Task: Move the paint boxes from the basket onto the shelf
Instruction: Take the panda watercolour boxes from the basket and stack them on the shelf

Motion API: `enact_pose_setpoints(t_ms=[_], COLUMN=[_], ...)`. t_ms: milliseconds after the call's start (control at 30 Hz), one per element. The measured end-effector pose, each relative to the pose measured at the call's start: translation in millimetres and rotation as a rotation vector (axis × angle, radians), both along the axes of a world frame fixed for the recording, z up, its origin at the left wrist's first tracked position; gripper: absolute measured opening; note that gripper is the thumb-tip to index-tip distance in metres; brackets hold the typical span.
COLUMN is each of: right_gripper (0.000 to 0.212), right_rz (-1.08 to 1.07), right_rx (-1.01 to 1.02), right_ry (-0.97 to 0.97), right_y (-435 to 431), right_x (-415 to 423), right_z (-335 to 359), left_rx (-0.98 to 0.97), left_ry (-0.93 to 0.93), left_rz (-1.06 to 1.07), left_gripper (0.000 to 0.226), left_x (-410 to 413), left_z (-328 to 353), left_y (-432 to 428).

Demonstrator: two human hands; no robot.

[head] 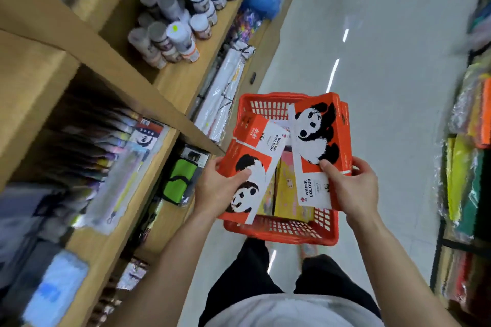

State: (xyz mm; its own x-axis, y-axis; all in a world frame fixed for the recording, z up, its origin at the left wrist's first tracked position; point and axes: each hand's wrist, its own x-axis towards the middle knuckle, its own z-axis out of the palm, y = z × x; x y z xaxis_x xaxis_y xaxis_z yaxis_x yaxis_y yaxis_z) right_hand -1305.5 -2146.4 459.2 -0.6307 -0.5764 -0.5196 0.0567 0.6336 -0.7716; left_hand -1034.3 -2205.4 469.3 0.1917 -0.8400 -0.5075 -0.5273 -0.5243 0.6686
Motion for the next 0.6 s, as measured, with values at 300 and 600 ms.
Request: enact_pose_setpoints(t_ms=[300,600], right_gripper=[0.059,0.055], right_rz=[0.516,0.82], right_rx=[-0.192,-0.401], right_ry=[-0.085,-0.199], right_y=[-22,-43], right_x=[44,164], right_z=[94,203], left_rx=[-0.22,-0.451], left_ry=[0.17,0.278], left_rz=[0.525,0.803], left_gripper=[0.053,0.079], left_x=[39,129], left_z=[113,199], left_y=[111,177])
